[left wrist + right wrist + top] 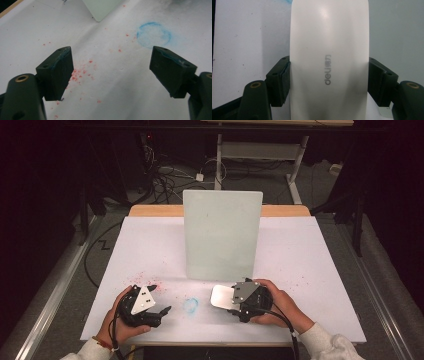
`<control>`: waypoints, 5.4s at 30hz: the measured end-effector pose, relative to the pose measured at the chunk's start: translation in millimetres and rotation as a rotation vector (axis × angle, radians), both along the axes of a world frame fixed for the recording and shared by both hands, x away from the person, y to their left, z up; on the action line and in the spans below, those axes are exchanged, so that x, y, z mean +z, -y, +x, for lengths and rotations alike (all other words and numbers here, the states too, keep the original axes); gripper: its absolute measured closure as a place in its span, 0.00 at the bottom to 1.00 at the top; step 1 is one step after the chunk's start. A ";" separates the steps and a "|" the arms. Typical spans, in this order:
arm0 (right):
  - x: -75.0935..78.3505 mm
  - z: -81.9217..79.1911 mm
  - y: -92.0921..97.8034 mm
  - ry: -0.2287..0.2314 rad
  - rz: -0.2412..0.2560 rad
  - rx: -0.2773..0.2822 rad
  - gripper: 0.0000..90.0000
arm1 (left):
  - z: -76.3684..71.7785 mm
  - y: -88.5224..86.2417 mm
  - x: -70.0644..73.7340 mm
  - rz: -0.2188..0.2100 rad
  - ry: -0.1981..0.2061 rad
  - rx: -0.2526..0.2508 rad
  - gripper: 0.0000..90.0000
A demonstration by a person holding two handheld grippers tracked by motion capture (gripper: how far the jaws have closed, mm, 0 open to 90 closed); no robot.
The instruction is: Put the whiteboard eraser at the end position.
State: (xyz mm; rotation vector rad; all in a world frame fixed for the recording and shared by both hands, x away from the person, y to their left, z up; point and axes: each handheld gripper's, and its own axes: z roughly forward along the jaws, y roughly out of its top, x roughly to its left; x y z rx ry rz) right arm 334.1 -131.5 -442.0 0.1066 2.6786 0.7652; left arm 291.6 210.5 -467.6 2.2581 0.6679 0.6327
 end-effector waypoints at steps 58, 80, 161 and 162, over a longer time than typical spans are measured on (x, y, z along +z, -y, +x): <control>12.2 14.1 6.6 0.041 0.171 -0.100 0.28 | 0.2 0.5 -0.6 0.003 -0.010 -0.006 0.21; 27.9 10.1 41.7 0.258 0.295 -0.303 0.22 | -0.7 1.1 -0.5 0.000 0.005 0.005 0.20; -24.5 -29.4 165.9 0.236 0.368 -0.593 0.19 | 8.5 9.3 -0.1 0.002 0.013 -0.011 0.20; -24.0 -30.1 165.3 0.240 0.366 -0.596 0.19 | 8.0 9.2 0.3 0.000 0.014 -0.013 0.20</control>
